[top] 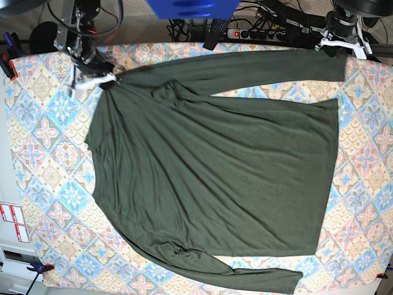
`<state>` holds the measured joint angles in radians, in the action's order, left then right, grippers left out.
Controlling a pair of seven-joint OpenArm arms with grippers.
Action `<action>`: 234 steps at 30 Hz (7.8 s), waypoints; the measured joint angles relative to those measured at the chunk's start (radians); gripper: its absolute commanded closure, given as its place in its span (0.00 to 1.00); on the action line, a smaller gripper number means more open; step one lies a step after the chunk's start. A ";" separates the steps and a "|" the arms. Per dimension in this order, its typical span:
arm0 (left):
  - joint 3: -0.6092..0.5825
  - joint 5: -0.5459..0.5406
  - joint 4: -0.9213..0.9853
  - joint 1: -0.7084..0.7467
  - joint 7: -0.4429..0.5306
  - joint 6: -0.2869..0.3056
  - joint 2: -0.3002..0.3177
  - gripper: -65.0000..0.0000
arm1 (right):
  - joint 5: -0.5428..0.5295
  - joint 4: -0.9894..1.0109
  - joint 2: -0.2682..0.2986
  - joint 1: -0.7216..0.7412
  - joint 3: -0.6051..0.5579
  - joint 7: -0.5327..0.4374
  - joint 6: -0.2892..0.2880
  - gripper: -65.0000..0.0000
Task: Fold the T-shirt properly
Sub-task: 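Grasp the hem corner with the right gripper and pull it outward, then hold the hem with both grippers and lift it off the table, then carry the lifted hem with both grippers toward the collar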
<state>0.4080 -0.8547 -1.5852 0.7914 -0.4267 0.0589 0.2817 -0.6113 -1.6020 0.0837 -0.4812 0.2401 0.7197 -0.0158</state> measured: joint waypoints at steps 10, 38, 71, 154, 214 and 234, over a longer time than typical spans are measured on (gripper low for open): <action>0.000 0.021 -0.074 0.061 0.004 -0.003 0.004 1.00 | 0.009 -0.099 0.002 -0.062 0.023 0.003 0.010 1.00; -0.056 0.092 -0.086 0.035 -0.072 -0.005 -0.043 0.72 | 0.009 -0.134 0.000 -0.054 0.016 0.008 0.012 1.00; -0.098 0.097 -0.098 0.042 -0.072 -0.003 0.018 0.48 | 0.009 -0.134 0.000 -0.053 0.014 0.010 0.014 1.00; -0.074 0.196 -0.278 -0.287 -0.159 0.001 -0.005 1.00 | 0.009 -0.128 0.000 0.080 -0.023 0.014 0.013 1.00; -0.073 0.191 -0.164 -0.268 -0.254 -0.006 -0.016 0.37 | 0.010 -0.013 -0.003 0.210 0.131 0.017 0.010 1.00; -0.079 0.196 0.009 -0.357 -0.247 -0.008 -0.039 0.37 | 0.012 -0.013 -0.005 0.210 0.095 0.014 0.013 1.00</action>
<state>0.3290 -0.6582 -1.5761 0.4339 -0.6735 0.0513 0.2428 -0.5995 -1.6146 0.0784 -0.2710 0.3347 0.7341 -0.0025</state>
